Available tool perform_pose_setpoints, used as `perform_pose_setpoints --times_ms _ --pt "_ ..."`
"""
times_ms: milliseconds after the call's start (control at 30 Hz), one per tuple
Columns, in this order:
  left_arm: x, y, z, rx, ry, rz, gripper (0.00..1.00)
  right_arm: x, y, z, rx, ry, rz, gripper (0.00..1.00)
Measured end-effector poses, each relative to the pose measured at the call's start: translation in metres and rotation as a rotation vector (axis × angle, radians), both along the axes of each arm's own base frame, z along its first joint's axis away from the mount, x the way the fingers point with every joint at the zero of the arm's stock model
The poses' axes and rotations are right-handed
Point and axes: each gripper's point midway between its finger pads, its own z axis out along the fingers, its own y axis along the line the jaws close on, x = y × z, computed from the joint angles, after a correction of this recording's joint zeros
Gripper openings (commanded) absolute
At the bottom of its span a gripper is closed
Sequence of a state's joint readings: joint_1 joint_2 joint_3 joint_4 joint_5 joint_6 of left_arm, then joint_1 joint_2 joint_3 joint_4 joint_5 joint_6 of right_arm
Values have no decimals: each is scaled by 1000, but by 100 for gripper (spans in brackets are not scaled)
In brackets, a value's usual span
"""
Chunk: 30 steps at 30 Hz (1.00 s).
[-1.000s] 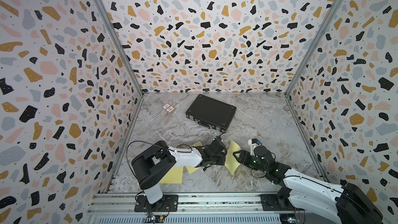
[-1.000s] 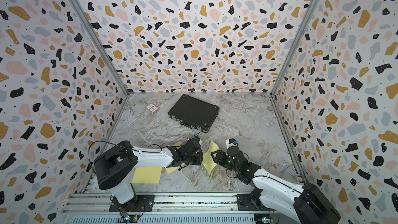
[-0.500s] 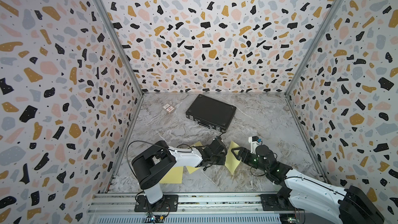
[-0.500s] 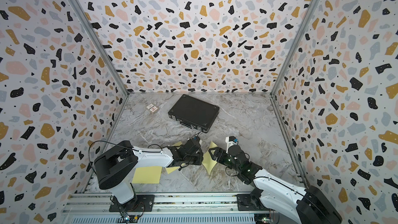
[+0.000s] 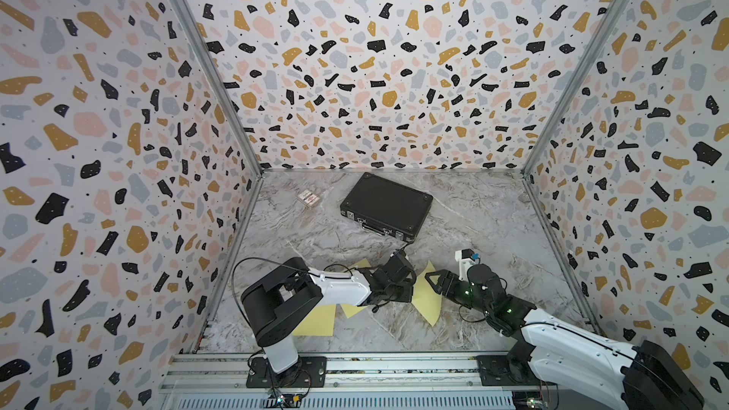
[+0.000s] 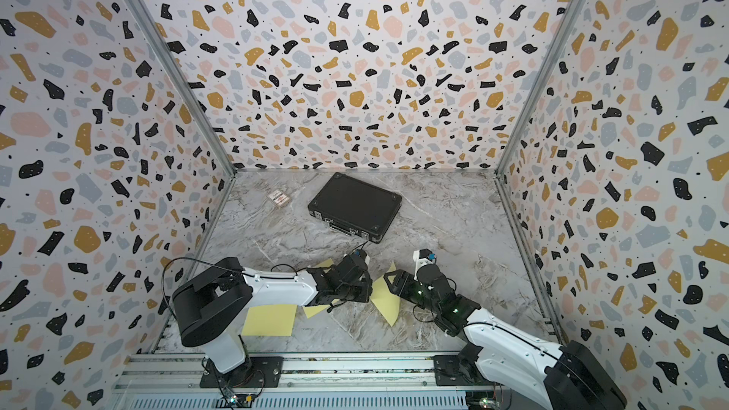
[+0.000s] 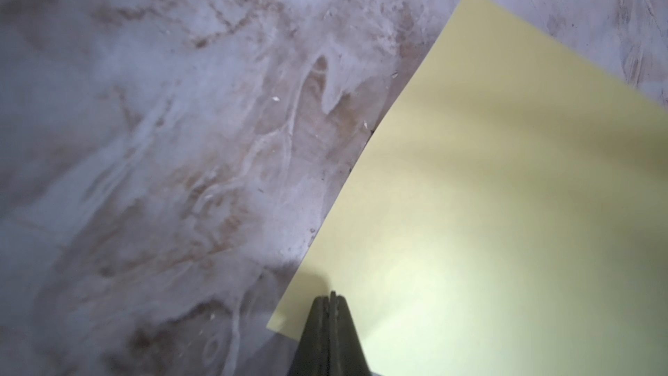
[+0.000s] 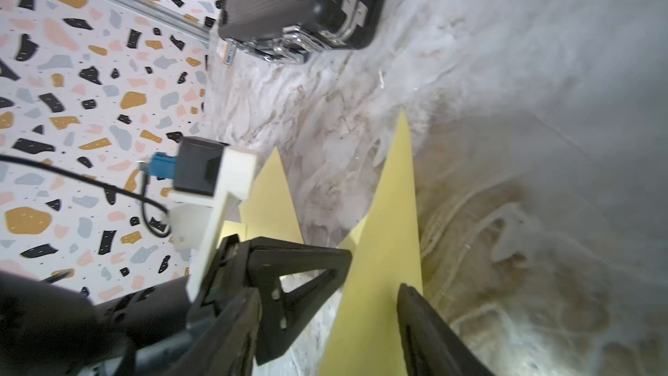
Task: Fold the square paper diagonally
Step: Fold the paper at the center of the board.
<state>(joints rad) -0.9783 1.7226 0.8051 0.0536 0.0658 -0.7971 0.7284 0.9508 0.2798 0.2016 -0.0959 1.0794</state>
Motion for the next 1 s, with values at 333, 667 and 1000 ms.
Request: perform_pose_setpoints --times_ms 333,667,1000 --pt "0 0 0 1 -1 1 7 3 -27 -15 -237 20 -32 61" --pt "0 0 0 1 -2 1 7 -4 -57 -31 -375 55 -66 42" --pt "1 0 0 7 -12 5 7 -8 -61 -43 -411 101 -57 34"
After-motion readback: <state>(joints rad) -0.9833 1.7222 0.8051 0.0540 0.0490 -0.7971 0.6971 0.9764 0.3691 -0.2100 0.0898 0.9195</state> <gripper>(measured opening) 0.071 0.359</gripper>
